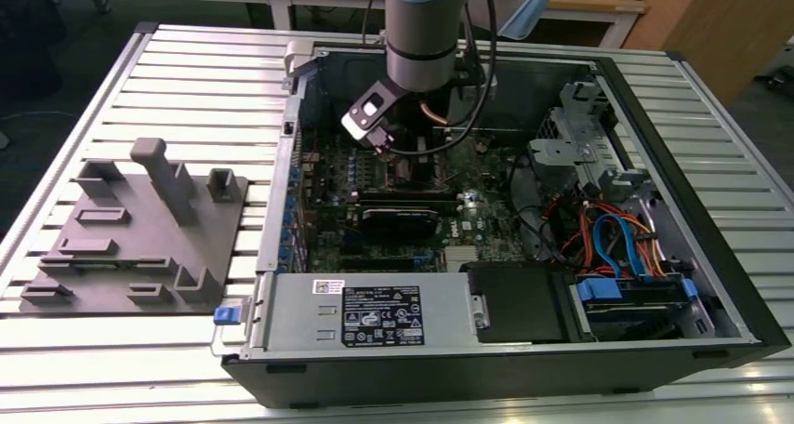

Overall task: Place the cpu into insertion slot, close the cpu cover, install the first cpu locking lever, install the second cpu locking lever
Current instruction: 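Place the cpu into insertion slot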

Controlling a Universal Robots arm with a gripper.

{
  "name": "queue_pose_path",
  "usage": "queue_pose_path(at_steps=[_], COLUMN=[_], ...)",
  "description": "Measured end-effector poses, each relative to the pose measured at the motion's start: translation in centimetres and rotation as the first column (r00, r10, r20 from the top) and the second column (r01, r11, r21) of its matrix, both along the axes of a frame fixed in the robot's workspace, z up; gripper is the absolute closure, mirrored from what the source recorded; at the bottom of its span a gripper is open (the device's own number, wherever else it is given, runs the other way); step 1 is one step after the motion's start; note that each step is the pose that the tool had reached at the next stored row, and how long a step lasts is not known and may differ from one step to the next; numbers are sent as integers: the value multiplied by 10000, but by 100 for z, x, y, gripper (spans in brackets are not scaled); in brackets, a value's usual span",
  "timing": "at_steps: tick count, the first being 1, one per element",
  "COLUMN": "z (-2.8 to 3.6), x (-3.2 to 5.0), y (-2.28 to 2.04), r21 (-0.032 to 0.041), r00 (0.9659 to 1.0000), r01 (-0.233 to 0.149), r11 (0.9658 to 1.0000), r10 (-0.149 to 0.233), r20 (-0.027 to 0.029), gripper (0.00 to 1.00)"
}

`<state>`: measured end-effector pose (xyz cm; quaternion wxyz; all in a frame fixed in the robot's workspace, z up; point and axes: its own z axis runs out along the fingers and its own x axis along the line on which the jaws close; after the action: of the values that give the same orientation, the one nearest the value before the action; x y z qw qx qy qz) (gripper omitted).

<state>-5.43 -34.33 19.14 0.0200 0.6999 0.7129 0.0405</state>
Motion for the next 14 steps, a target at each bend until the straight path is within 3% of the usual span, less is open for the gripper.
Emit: queue_pose_path(at_steps=[14], z=[-15], x=[1], y=[3], r21=[15], r00=[10000], r01=[0], r11=[10000], r10=[0], r20=[9], gripper=[45])
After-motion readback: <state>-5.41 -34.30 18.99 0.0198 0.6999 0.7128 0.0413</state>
